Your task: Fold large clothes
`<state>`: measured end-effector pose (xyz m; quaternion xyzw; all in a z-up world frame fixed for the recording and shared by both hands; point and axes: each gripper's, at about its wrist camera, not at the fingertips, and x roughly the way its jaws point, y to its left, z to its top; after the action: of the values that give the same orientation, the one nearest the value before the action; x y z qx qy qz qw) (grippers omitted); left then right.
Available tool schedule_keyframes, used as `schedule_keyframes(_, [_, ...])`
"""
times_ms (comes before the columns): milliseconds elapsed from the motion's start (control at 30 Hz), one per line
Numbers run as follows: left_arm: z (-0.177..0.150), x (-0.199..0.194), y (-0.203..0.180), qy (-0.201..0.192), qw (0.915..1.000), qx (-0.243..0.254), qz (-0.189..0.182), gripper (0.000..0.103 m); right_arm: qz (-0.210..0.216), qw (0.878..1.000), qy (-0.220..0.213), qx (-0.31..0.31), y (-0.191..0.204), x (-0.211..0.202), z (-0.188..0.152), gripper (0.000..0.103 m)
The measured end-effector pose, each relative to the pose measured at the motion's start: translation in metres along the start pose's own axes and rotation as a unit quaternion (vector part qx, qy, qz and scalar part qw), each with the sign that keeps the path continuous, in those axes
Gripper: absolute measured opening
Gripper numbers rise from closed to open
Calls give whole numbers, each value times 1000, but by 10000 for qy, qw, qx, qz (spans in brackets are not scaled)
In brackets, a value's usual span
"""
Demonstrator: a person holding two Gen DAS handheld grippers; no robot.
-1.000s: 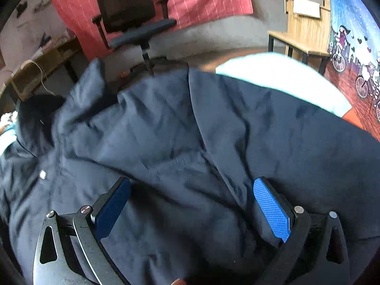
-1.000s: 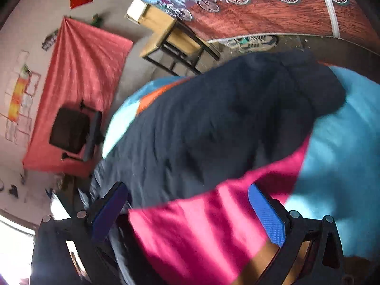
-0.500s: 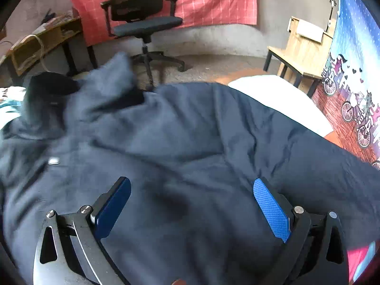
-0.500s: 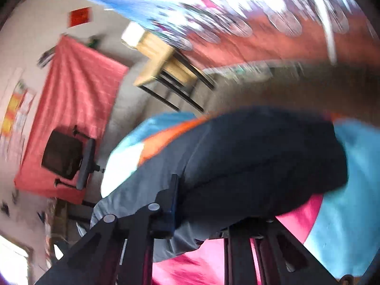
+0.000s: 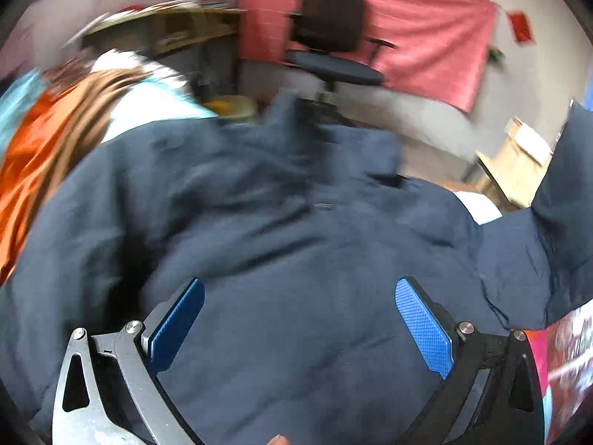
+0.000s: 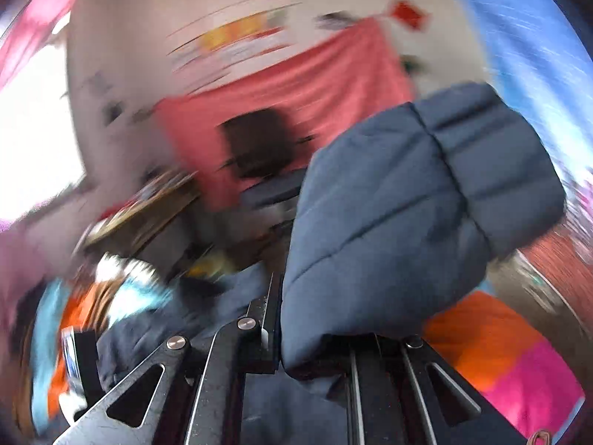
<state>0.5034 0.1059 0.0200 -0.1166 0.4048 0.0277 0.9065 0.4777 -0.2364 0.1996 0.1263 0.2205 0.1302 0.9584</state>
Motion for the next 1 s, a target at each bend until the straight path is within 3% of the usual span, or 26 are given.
schedule_keyframes(100, [1,-14,42,-42,9991,-340,241,101,556,9964,254,-580,55,33,-23,11])
schedule_keyframes(267, [-6,-43,84,-224,9968,-588,485,101,759,9834,1038,-1277,114,90,-77,11])
schedule_keyframes(433, [-16,-53,89,-301,9970,-588,413,101,707,9525,1950,-2229,157,135,-143,14])
schedule_keyframes(500, [-16,-52,83,-339,9974,-498,389,101,783,9323,2552,-2439,162,156,-168,23])
schedule_keyframes(533, [-14,-49,80,-368,9977,-449,350,101,774,9283,2674,-2463,166,161,-172,25])
schedule_keyframes(567, [-14,-49,75,-394,9979,-412,311,101,809,9261,2723,-2482,161,155,-176,37])
schedule_keyframes(600, [-12,-46,70,-420,9980,-381,269,101,909,9249,2739,-2476,160,150,-178,62])
schedule_keyframes(667, [-11,-44,62,-442,9982,-307,254,101,1210,9223,2823,-2346,157,142,-174,98])
schedule_keyframes(700, [-10,-40,56,-425,9984,-233,283,101,1339,9212,2838,-2298,155,135,-170,99])
schedule_keyframes(800, [-12,-30,45,-392,9986,-71,347,101,1278,9282,2706,-2211,134,116,-156,99])
schedule_keyframes(933, [-18,-17,32,-333,9975,149,605,101,639,9580,2131,-1807,75,97,-123,99])
schedule_keyframes(1000, [-21,-10,26,-339,9958,326,787,101,75,9727,1773,-1497,38,101,-99,99])
